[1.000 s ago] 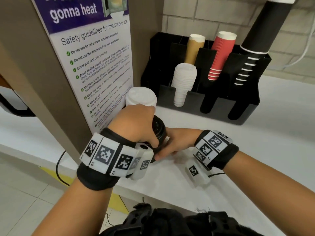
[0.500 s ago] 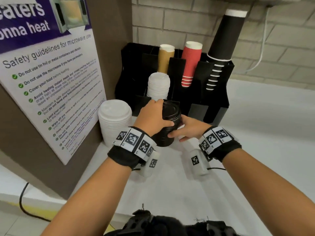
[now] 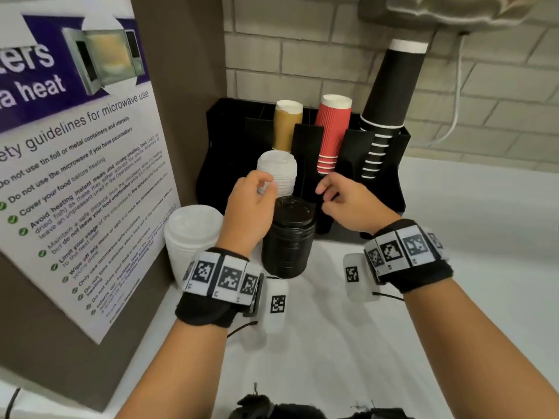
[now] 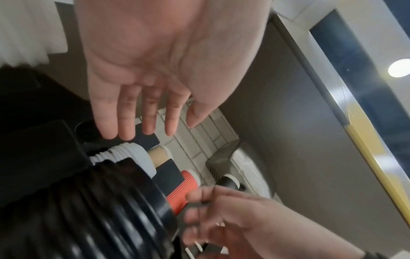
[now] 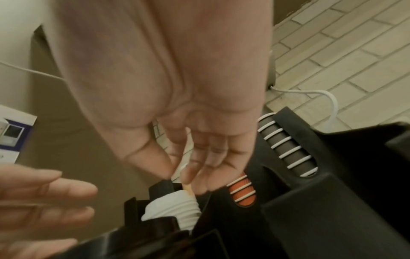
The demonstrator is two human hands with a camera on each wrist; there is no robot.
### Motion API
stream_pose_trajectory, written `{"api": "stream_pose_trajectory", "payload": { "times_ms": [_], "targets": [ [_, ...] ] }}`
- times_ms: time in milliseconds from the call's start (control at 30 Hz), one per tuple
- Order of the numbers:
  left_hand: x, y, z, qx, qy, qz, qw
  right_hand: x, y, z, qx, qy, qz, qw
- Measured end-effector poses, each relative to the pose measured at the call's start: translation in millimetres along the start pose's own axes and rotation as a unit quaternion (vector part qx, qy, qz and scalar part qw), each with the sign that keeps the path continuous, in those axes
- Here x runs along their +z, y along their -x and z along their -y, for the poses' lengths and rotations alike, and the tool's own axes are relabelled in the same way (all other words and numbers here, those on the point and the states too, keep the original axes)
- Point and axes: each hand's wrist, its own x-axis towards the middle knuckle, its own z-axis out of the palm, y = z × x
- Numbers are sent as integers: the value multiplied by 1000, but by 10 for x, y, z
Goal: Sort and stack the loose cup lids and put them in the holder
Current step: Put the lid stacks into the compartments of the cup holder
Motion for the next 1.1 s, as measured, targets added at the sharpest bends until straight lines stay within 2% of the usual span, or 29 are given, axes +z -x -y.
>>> {"api": "stream_pose_trajectory", "payload": {
  "times_ms": [67, 200, 400, 633, 700, 767, 833, 900, 933, 1100],
  "targets": [
    [-46, 21, -1, -7, 54, -8, 998, 69, -52, 106, -34, -31, -9, 999],
    [-107, 67, -22, -18, 118, -2, 993, 236, -93, 166, -40, 32, 88, 995],
    [-152, 68, -47, -15, 145, 3, 989, 389, -157, 174, -35, 95, 64, 993],
    [-139, 66, -56, -7, 154, -23, 988, 392, -189, 179, -39, 67, 62, 995],
    [-162, 59, -74, 8, 164, -42, 985, 304, -194, 177, -46, 33, 25, 998],
    [-197, 46, -74, 25, 183, -36, 982, 185, -178, 172, -48, -56, -29, 997],
    [-220, 54, -54, 31, 193, 40, 980, 101, -127, 205, -41, -191, -50, 980],
    [-208, 71, -36, 26, 190, 132, 972, 75, -71, 264, -37, -304, -35, 951],
    [-192, 78, -29, 27, 197, 157, 967, 74, -45, 300, -36, -337, -17, 941],
    [-136, 99, -17, 49, 248, 167, 953, 68, 26, 391, -67, -372, 89, 921]
  ]
}}
